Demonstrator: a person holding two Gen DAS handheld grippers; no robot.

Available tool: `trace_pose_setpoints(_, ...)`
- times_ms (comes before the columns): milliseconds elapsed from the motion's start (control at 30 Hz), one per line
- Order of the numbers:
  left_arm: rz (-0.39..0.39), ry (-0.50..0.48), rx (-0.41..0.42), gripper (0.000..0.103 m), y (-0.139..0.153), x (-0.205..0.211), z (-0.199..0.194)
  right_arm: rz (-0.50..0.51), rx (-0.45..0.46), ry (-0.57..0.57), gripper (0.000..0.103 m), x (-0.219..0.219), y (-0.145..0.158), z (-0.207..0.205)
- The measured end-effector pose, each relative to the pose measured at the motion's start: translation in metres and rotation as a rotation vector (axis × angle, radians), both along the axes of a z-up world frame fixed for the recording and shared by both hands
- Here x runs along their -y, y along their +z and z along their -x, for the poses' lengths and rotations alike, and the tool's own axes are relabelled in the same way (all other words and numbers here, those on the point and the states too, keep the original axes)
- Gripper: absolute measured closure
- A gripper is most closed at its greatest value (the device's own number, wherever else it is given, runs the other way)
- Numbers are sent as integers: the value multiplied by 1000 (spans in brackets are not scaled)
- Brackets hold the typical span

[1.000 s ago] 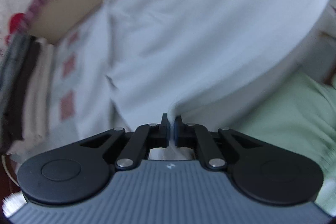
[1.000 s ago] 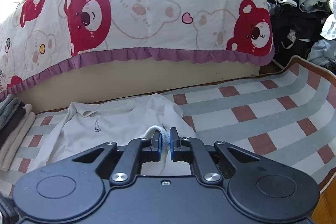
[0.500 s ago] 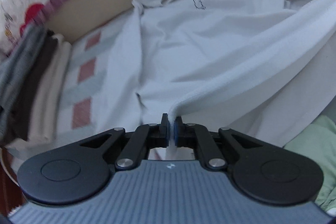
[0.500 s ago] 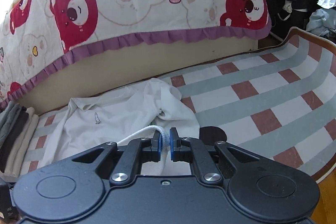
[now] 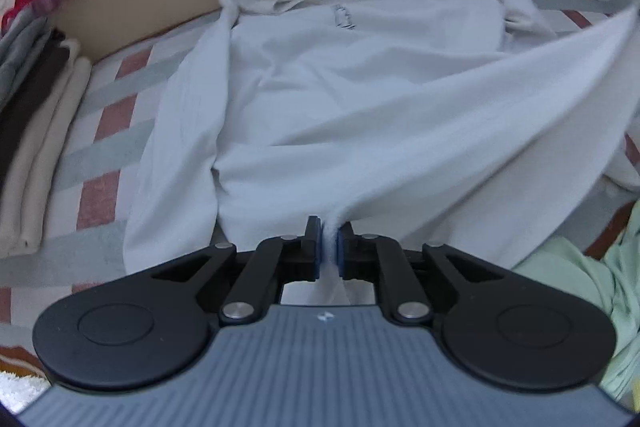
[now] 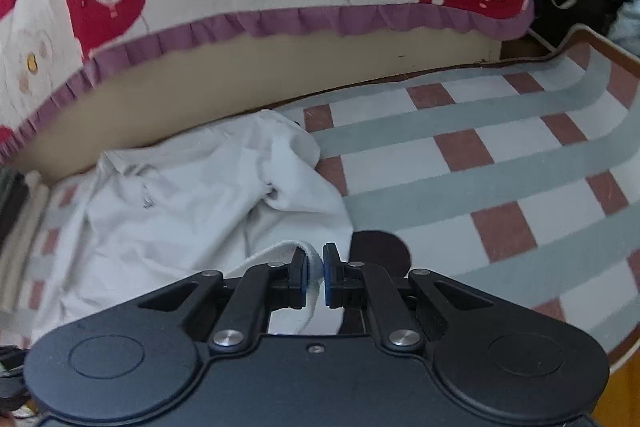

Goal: Fold clothes

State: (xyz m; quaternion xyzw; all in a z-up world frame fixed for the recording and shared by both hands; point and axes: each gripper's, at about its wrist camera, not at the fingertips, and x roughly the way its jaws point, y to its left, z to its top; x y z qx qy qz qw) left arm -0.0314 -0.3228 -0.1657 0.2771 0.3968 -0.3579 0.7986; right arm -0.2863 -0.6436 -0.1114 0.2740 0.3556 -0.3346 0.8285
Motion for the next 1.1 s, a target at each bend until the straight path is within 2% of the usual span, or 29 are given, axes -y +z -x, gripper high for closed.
trace_pose_setpoints(33, -25, -11, 8, 91, -3, 3, 2, -2, -12, 2, 95, 4, -3, -2)
trace_pose_setpoints(100, -57, -23, -18, 75, -10, 7, 5, -5, -35, -10, 95, 9, -9, -5)
trace_pose_setpoints(167, -89, -37, -46, 70, -17, 10, 8, -6, -32, -23, 95, 11, -10, -2)
trace_pose_setpoints(300, -183, -10, -45, 66, -31, 16, 6, -6, -15, -47, 95, 12, -8, 6)
trace_pose_setpoints(333, -161, 47, -31, 67, -27, 11, -2, -6, -11, -52, 95, 12, -8, 8)
trace_pose_setpoints(400, -109, 168, 4, 89, -16, -1, -18, -6, -2, -64, 95, 12, -8, 11)
trace_pose_setpoints(467, 16, 244, 58, 98, 13, -23, -29, -6, 6, -76, 95, 13, -7, 15)
trace_pose_setpoints(567, 124, 310, 281, 98, 65, -53, -22, -43, 10, -88, 95, 9, -8, 21)
trace_pose_setpoints(667, 208, 338, 366, 99, 102, -76, -8, -45, 26, -48, 95, -6, -2, 19)
trace_pose_setpoints(700, 226, 335, 373, 99, 113, -82, -2, -33, 26, -26, 95, -13, 2, 18)
trace_pose_setpoints(867, 219, 248, 359, 100, 145, -107, 19, 105, -6, 100, 95, -56, 42, 23)
trace_pose_setpoints(1100, 175, 163, 251, 100, 169, -165, 37, 106, 109, 152, 97, -103, 111, 94)
